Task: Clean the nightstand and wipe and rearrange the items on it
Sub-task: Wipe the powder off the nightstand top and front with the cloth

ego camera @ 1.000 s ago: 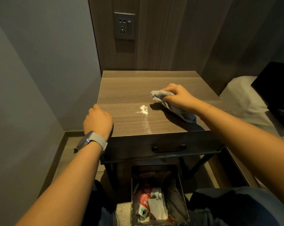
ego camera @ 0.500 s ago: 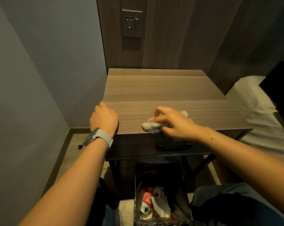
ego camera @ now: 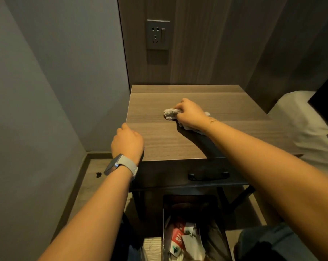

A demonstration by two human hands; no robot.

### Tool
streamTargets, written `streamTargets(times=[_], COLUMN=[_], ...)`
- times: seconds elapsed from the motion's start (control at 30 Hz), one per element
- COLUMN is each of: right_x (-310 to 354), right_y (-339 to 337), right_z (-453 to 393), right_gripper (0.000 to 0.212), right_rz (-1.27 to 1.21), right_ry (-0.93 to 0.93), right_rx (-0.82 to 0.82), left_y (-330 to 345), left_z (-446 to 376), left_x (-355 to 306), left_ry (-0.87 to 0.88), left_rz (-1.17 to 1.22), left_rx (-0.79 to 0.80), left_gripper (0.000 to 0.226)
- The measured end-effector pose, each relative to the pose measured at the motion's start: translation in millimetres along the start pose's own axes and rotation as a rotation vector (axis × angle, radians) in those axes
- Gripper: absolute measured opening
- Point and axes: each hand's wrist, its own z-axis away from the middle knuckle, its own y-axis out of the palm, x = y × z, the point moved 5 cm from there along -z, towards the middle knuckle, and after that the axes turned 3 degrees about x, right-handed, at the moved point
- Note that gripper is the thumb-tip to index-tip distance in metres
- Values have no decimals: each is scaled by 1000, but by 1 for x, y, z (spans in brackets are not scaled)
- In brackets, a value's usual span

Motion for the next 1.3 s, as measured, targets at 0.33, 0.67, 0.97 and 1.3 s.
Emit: streamTargets(times=[0.33,0.67,0.97,1.3], right_x=[23,7,135,51], right_y=[1,9,21,44], right_z=[137,191,124,190], right_gripper=[43,45,32,50], right_rz=[77,-109,110,202], right_ry=[-385,-204,-435,-308], right_rx=[241,1,-207,-145], left_y=[-4,-7,-7,0], left_z=[4,6,40,42], left_x=[-1,16,73,68], left_ry=[-3,-77,-298,-221], left_rz=[3,495,936,957], left_rx=[10,152,339,374], left_gripper=[39,28,29,21])
